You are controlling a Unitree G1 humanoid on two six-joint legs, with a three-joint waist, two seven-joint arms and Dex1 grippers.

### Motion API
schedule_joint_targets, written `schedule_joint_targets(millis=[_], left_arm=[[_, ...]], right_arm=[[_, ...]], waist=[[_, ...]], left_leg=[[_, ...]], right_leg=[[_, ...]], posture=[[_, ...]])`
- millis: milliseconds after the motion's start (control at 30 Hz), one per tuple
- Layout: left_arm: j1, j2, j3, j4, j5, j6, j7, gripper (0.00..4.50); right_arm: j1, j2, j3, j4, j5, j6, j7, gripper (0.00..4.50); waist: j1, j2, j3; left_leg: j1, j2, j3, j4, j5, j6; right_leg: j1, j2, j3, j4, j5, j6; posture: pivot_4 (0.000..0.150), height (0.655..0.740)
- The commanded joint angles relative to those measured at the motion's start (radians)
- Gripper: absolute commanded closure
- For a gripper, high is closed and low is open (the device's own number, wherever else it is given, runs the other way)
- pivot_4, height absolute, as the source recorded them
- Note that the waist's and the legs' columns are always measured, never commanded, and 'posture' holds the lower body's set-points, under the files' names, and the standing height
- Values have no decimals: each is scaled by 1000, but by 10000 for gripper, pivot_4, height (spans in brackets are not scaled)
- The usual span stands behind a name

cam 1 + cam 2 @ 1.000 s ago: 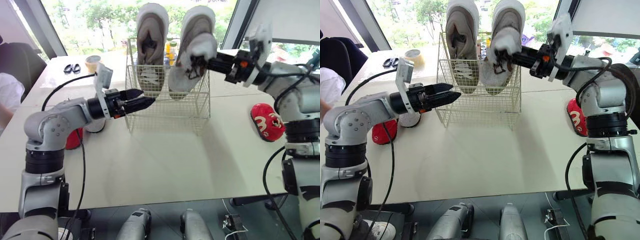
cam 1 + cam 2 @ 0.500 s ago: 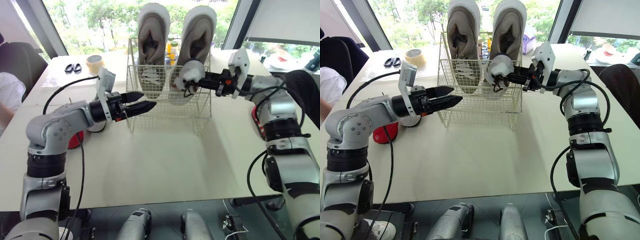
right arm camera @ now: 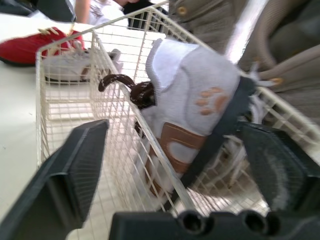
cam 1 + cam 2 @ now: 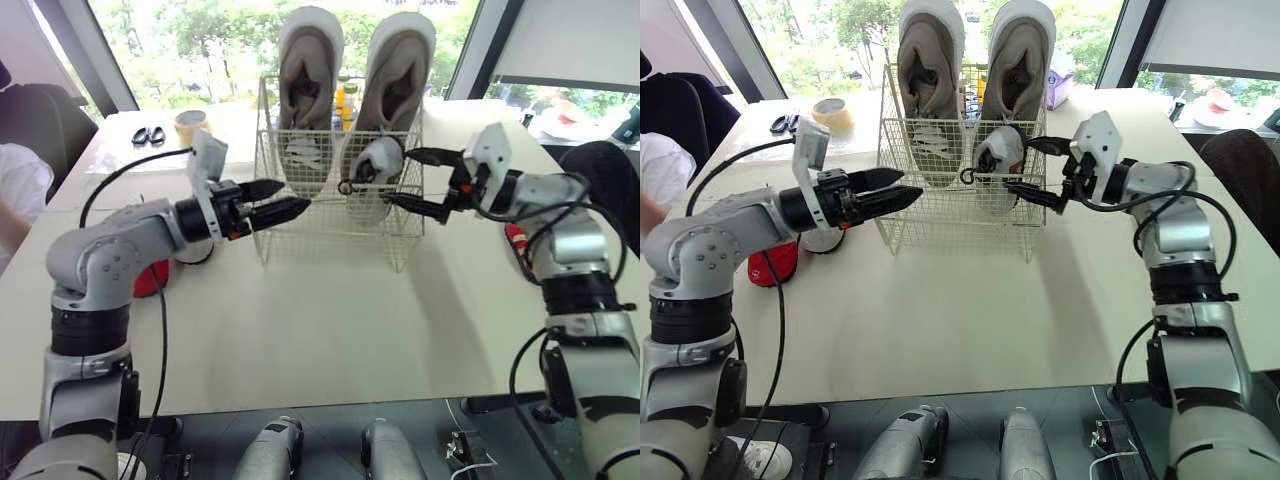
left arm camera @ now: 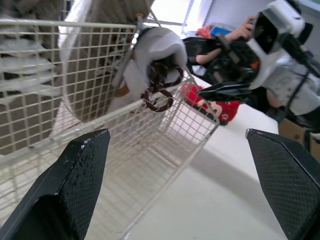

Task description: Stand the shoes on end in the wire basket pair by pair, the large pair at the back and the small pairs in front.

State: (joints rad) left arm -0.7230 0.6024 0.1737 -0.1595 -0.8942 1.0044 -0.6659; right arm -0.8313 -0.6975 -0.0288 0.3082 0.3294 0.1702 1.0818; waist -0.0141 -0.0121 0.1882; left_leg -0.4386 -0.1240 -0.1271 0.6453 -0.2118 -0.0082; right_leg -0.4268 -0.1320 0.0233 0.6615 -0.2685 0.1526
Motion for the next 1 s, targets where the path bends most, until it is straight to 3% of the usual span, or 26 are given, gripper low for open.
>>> schedule_joint_targets(millis=[33, 233, 467, 700, 1000], left_arm=[[-17, 42, 41, -48, 1, 3, 23, 0], [-45, 129, 54, -3, 118, 13, 159, 0], [-166, 171, 21, 216, 352, 175, 456, 0], [-161, 129, -41, 407, 453, 124, 413, 0], [-235, 37, -143, 745, 581, -60, 283, 0]], right_arm=[[11, -57, -81, -153, 29, 55, -46, 626], [26, -138, -145, -394, 121, 233, -74, 626], [-27, -188, -122, -656, 368, 516, -30, 626], [-81, -181, -149, -692, 482, 602, -71, 626], [-64, -195, -172, -738, 513, 639, -147, 626]], waist=[[0, 0, 0], [-1, 0, 0], [2, 0, 0], [8, 0, 0], [4, 0, 0]], left_leg=[[0, 0, 0, 0, 0, 0], [0, 0, 0, -1, 0, 0], [0, 0, -1, -1, -3, 6], [0, 0, -1, 0, -3, 6], [-1, -1, -1, 0, -3, 5]], right_leg=[[0, 0, 0, 0, 0, 0], [0, 0, 0, 0, 0, 0], [0, 0, 0, 0, 0, 0], [1, -1, -1, 0, 0, 0], [0, -1, -1, 0, 0, 0]], posture=[[1500, 7400], [1500, 7400], [1500, 7400], [1500, 7400], [1500, 7400]])
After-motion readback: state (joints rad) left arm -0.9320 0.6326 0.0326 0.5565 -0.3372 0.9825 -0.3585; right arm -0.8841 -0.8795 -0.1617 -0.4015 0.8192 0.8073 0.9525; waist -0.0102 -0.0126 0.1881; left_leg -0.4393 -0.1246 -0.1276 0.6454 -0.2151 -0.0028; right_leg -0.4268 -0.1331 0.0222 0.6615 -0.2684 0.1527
